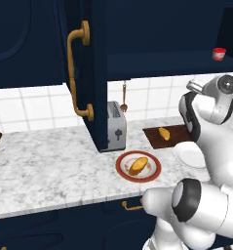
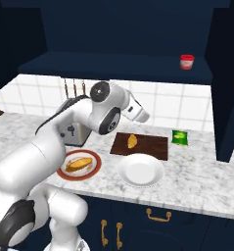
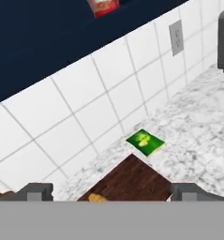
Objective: From the different types of pastries on the counter, select a croissant and place it on the cutting board. Then retrieve a jar of jam from the cabinet and place it alongside the croissant on the cutting board.
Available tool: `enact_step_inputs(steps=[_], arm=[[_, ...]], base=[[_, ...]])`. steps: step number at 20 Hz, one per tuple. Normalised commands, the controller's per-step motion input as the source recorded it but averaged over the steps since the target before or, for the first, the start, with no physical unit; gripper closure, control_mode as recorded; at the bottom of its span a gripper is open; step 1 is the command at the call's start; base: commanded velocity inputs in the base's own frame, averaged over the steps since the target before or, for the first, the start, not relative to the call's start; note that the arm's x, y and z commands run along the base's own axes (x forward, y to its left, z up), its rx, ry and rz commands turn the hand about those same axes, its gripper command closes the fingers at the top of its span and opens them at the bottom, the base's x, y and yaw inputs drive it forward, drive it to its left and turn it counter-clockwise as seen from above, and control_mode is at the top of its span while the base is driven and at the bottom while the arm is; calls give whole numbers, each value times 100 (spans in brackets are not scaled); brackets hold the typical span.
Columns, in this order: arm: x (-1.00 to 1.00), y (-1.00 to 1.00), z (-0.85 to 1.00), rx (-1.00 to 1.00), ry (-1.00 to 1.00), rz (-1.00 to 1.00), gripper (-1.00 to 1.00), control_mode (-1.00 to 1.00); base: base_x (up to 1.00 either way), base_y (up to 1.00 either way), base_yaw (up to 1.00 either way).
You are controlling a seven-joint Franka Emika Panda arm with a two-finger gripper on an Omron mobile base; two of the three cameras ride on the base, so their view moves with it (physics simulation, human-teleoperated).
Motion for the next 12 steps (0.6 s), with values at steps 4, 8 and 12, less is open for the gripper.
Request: enact_step_inputs(steps=[4, 8, 12], arm=[[-4, 0, 68, 0, 0, -8, -100, -100], [-1, 0, 58, 0, 0, -8, -100, -100], [-26, 0, 69, 0, 0, -3, -100, -100]], base=[[0, 0, 0], [0, 0, 0], [0, 0, 0]])
